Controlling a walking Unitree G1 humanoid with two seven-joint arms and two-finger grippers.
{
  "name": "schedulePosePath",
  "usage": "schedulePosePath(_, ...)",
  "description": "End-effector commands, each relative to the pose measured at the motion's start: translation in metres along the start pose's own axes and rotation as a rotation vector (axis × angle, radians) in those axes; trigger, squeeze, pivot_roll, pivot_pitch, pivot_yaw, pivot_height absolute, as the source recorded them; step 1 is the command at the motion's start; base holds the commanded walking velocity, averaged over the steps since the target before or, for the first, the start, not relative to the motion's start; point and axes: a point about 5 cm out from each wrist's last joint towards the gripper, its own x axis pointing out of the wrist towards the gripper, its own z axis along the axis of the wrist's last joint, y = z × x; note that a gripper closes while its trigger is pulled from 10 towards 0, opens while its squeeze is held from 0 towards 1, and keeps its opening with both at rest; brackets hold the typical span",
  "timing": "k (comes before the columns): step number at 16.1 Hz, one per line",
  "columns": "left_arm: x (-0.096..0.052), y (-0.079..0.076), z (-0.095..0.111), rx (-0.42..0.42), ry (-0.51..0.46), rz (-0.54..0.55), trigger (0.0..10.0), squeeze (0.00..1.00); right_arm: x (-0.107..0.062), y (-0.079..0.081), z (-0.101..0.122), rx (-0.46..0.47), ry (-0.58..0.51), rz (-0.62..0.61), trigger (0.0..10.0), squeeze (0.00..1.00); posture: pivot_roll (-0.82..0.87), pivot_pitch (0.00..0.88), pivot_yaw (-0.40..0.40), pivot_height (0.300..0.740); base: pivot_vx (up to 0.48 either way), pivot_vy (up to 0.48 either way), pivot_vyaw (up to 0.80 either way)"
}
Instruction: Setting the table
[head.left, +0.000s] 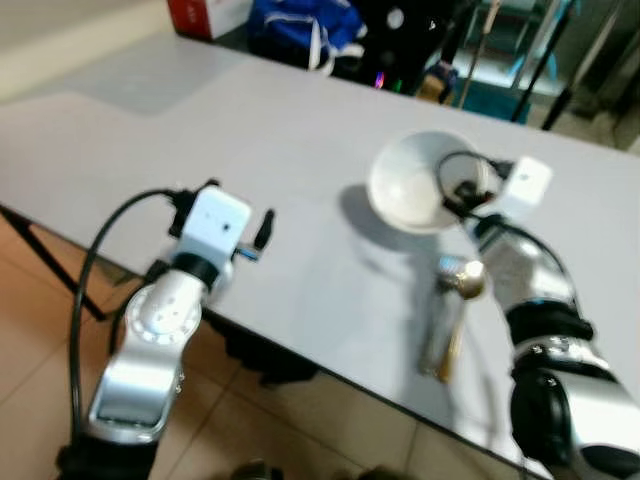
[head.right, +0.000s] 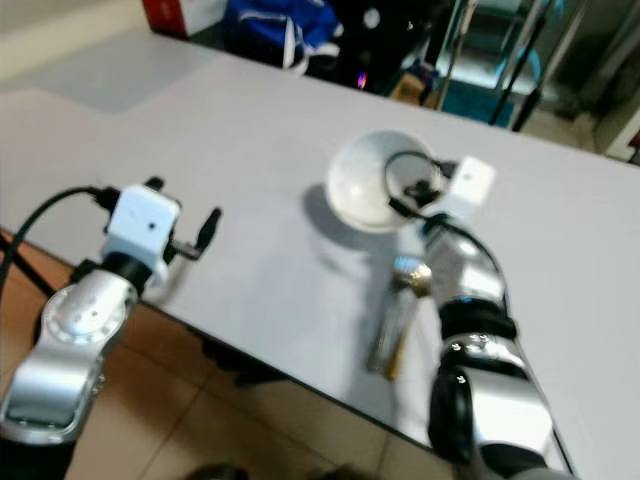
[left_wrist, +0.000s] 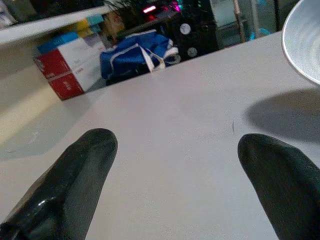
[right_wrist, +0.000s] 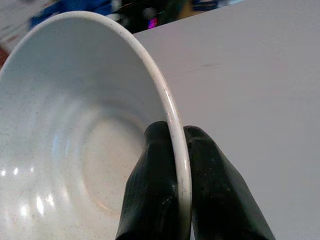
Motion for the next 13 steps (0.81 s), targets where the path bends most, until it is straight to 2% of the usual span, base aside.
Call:
schedulePosePath(1, 0.000, -0.003, 0.001, -0.014, -0.005, -0.005, 10.0, 0.00, 0.001, 0.000, 0.013, -0.002, -0.039, 0.015, 10.0, 0.00, 0.07, 0.023, -0.006, 0.740, 0.000, 0.000, 0.00)
schedulePosePath(3, -0.001, -0.001, 0.000, -0.035, -0.001, -0.020, 10.0, 0.00, 0.002, 0.003, 0.010, 0.020, -0.020, 0.026, 10.0, 0.00, 0.07, 0.022, -0.006, 0.740, 0.000, 0.000, 0.00)
schedulePosePath(5, -0.007, -0.005, 0.003, -0.052, -0.035, -0.132, 10.0, 0.00, 0.006, 0.004, 0.005, 0.048, 0.041, 0.016, 10.0, 0.00, 0.07, 0.022, -0.005, 0.740, 0.000, 0.000, 0.00)
schedulePosePath(7, -0.012, -0.007, 0.004, -0.076, -0.037, -0.191, 10.0, 0.00, 0.008, 0.006, 0.002, 0.083, 0.084, 0.009, 10.0, 0.00, 0.07, 0.022, -0.005, 0.740, 0.000, 0.000, 0.00)
schedulePosePath(10, -0.021, -0.006, 0.001, -0.104, -0.011, -0.291, 10.0, 0.00, 0.012, 0.006, 0.004, 0.140, 0.102, -0.037, 10.0, 0.00, 0.08, 0.024, -0.007, 0.740, 0.000, 0.000, 0.00)
schedulePosePath(13, -0.033, -0.008, -0.003, -0.116, 0.028, -0.393, 10.0, 0.00, 0.016, 0.008, 0.013, 0.133, 0.095, -0.085, 10.0, 0.00, 0.09, 0.024, -0.007, 0.740, 0.000, 0.000, 0.00)
